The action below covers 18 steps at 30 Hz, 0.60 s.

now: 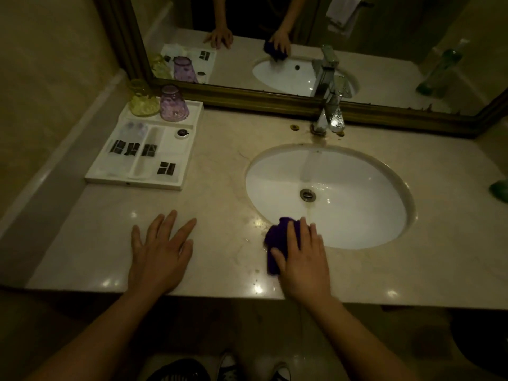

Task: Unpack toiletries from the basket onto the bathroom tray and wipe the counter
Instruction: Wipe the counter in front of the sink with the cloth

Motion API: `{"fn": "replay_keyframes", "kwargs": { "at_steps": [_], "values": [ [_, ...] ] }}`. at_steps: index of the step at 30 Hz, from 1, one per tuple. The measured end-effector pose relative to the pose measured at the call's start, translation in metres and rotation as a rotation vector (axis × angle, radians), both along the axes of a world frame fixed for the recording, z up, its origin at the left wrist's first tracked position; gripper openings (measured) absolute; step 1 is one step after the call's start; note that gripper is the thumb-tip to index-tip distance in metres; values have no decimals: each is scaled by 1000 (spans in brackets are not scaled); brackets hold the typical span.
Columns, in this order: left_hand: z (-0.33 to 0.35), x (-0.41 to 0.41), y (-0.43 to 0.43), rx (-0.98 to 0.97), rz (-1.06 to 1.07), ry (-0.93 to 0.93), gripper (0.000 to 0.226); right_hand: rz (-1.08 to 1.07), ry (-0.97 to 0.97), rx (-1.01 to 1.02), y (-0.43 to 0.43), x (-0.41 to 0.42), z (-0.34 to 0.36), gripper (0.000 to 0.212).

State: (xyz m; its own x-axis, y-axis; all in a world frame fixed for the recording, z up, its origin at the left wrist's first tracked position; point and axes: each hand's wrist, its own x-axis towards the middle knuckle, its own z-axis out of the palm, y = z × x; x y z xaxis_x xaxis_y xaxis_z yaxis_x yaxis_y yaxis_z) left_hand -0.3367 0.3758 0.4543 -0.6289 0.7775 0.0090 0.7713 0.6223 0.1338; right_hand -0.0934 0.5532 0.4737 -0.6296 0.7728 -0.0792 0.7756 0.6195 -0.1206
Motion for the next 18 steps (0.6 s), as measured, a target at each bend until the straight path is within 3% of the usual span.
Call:
{"fn": "replay_keyframes", "kwargs": {
  "at_steps": [3,9,15,18],
  "values": [
    [3,1,0,-11,9,-8,57,-45,7,4,10,-9,4,66],
    [1,0,1,5,-3,-12,55,232,-6,-10,-62,26,-11,73],
    [2,1,0,-3,8,-18,56,56,77,-57,-21,-59,5,81],
    [5,-1,-1,2,5,-43,57,254,62,-40,-55,-76,-3,73]
  ]
}}
